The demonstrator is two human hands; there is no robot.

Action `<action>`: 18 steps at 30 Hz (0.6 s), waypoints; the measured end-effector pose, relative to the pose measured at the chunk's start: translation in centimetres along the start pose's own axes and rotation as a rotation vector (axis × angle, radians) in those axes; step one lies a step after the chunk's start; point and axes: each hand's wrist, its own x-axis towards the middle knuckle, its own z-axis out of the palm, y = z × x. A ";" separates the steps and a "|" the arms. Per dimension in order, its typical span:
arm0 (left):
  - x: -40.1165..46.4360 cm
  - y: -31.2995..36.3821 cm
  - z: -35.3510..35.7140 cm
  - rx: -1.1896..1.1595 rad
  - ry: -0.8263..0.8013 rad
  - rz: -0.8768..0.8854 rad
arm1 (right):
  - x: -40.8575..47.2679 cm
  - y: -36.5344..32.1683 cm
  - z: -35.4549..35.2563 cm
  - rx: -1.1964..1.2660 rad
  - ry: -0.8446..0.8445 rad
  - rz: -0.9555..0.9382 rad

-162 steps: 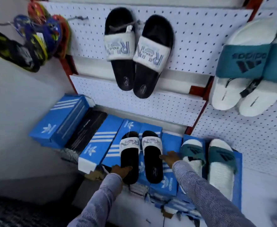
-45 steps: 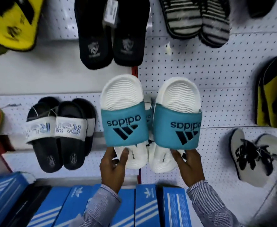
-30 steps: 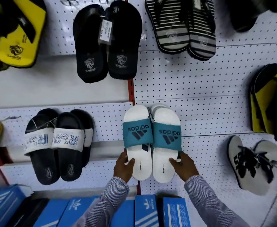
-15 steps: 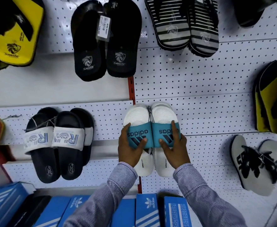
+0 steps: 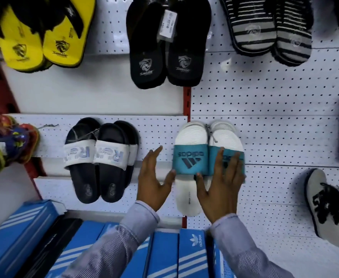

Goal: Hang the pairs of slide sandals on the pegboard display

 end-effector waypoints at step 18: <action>3.0 -13.1 -16.5 0.380 -0.031 -0.407 | -3.8 -17.4 15.6 0.237 -0.500 -0.362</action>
